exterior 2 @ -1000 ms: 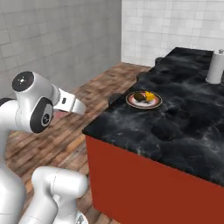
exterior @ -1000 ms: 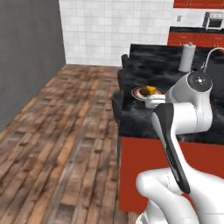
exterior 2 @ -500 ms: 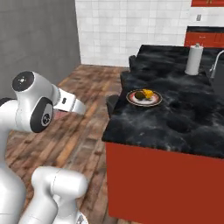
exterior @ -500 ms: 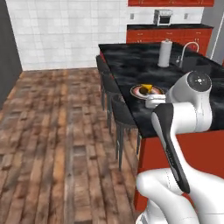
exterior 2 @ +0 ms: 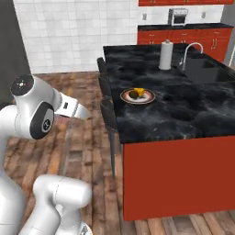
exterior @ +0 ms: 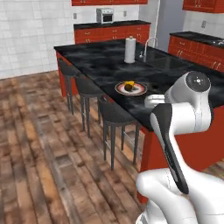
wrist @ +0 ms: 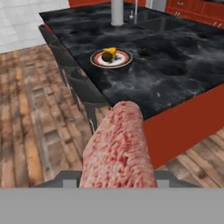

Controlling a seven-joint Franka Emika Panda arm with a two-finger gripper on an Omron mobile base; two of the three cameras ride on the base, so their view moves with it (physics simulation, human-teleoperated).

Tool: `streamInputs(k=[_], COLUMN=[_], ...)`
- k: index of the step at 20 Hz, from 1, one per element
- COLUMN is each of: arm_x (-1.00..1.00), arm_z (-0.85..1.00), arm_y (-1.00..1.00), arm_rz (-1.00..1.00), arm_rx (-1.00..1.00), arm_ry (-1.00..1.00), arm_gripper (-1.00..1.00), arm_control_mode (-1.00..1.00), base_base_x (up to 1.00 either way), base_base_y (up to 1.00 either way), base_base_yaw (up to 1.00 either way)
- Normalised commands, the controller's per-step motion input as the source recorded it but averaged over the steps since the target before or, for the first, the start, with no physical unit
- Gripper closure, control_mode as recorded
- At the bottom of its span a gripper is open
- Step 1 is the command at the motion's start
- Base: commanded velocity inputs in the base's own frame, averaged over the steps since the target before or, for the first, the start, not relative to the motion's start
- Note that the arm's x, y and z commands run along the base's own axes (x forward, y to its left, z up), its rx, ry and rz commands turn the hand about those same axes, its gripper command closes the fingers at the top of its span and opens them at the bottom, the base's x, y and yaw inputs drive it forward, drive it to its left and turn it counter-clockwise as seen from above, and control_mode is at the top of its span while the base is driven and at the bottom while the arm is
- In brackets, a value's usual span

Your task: Take the cheese, steak, and avocado from the fridge and place them on the plate on the dining counter to create an appetizer plate.

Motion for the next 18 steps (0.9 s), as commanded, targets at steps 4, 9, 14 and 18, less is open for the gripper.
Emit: streamInputs(k=[4,9,14,18], arm_x=[0.0,0.0,0.0,0.0], arm_z=[0.0,0.0,0.0,0.0], arm_y=[0.0,0.0,0.0,0.0], arm_rz=[0.0,0.0,0.0,0.0], arm_rx=[0.0,0.0,0.0,0.0], arm_ry=[0.0,0.0,0.0,0.0], arm_gripper=[1.0,1.0,1.0,1.0], arm_control_mode=[1.0,1.0,1.0,1.0], base_base_x=[0.45,0.66,0.77,0.88], base_base_y=[0.78,0.86,0.95,0.64], base_base_yaw=[-0.55,-0.47,-0.34,-0.28])
